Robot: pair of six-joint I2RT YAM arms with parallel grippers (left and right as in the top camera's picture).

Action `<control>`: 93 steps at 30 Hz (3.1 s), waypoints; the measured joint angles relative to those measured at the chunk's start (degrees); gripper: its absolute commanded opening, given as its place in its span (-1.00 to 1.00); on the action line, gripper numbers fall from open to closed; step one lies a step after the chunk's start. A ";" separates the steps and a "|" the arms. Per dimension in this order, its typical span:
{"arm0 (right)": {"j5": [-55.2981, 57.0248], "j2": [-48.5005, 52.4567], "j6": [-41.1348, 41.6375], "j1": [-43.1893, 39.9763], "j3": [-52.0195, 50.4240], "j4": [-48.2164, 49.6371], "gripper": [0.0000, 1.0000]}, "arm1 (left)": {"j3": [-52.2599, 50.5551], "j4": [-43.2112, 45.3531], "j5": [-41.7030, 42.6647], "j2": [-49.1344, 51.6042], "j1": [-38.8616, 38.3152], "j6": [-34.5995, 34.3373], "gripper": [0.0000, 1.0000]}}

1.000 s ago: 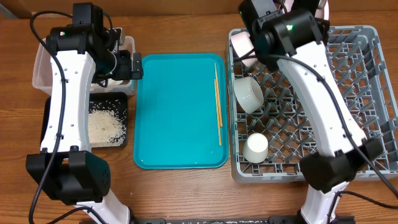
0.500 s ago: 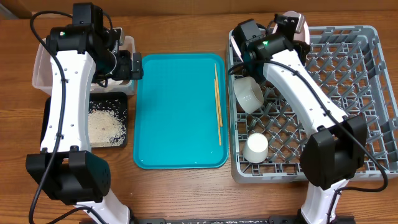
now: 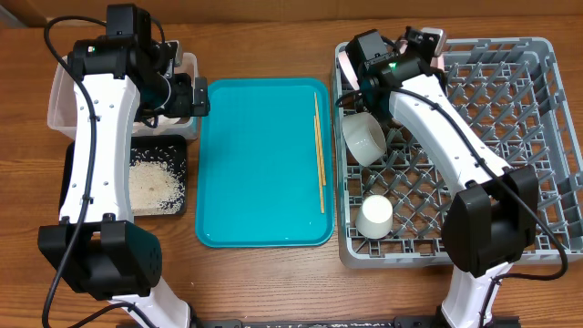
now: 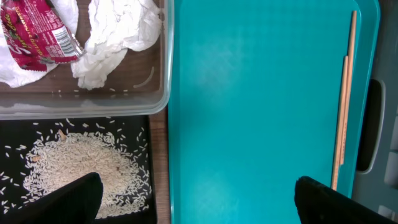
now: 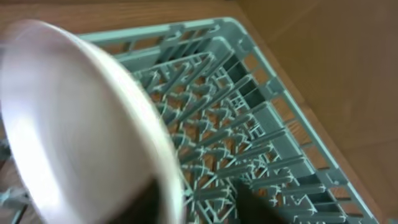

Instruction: Sort waste into correct bins and load items into the dishwasher

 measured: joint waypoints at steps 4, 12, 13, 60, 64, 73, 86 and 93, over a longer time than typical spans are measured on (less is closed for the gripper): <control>-2.29 0.00 -0.79 0.00 0.09 -1.14 1.00 | 0.00 0.00 0.00 0.00 0.00 0.00 1.00; -14.34 -0.55 -7.19 0.13 12.50 -7.98 0.91 | 0.00 -0.02 0.00 0.00 0.00 0.00 1.00; -17.40 -1.05 -8.68 0.22 14.88 -8.15 0.87 | 0.00 -0.02 0.00 0.00 0.00 0.00 1.00; -55.34 23.74 -10.05 13.57 14.19 0.81 0.03 | 0.00 0.00 0.00 0.00 0.00 0.00 1.00; -57.27 23.30 -10.19 13.79 13.49 0.28 -0.46 | 0.00 0.00 -0.02 0.00 0.00 0.00 1.00; -58.99 23.10 -9.99 14.45 13.35 0.22 -0.92 | 0.00 0.00 -0.02 0.00 0.00 0.00 1.00; -58.53 23.04 -12.81 14.47 21.97 -11.37 -0.92 | 0.00 -0.02 -0.02 0.00 0.00 0.00 1.00; -58.03 23.02 -14.08 14.47 24.41 -10.60 -0.25 | 0.00 0.00 0.00 0.00 0.00 0.00 1.00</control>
